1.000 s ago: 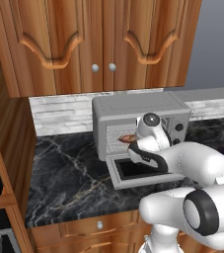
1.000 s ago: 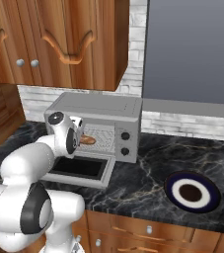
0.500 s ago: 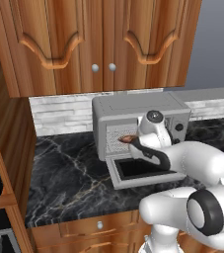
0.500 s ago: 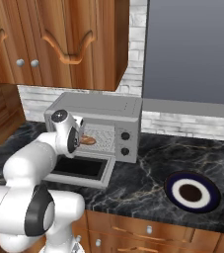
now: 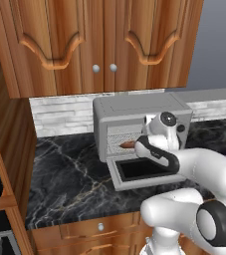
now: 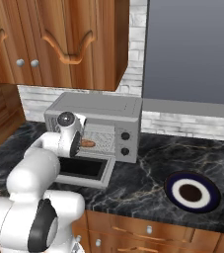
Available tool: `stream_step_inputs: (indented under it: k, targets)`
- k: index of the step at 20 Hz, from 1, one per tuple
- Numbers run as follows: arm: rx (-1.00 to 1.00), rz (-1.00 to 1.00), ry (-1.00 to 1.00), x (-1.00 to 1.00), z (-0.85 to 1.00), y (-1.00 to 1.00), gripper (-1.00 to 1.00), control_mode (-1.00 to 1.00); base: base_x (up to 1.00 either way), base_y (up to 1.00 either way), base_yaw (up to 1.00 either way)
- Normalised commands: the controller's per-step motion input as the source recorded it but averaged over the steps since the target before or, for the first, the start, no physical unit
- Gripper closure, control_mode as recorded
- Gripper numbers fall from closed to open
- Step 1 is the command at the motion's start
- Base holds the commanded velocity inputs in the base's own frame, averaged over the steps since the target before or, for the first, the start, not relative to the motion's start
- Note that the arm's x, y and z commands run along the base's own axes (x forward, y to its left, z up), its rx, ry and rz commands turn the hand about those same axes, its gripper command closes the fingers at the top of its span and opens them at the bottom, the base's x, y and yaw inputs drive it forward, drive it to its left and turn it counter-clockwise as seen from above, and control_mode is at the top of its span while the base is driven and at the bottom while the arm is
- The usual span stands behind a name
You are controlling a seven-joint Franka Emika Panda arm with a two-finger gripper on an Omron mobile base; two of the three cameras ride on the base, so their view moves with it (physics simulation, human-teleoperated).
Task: Pull the toaster oven rack outwards. Pick up the baguette from the plate and place it on the toaster oven rack. Close the toaster oven door fully and set the temperature to the lowest setting.
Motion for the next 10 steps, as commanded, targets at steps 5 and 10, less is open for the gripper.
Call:
stream_step_inputs:
  k: [5, 10]
  targets:
    - [0.13, 0.0, -0.17, -0.05, 0.43, -0.07, -1.0, -1.0, 0.0, 0.0, 0.0]
    - [0.04, 0.02, -0.04, -0.24, 0.51, -0.07, -1.0, -1.0, 0.0, 0.0, 0.0]
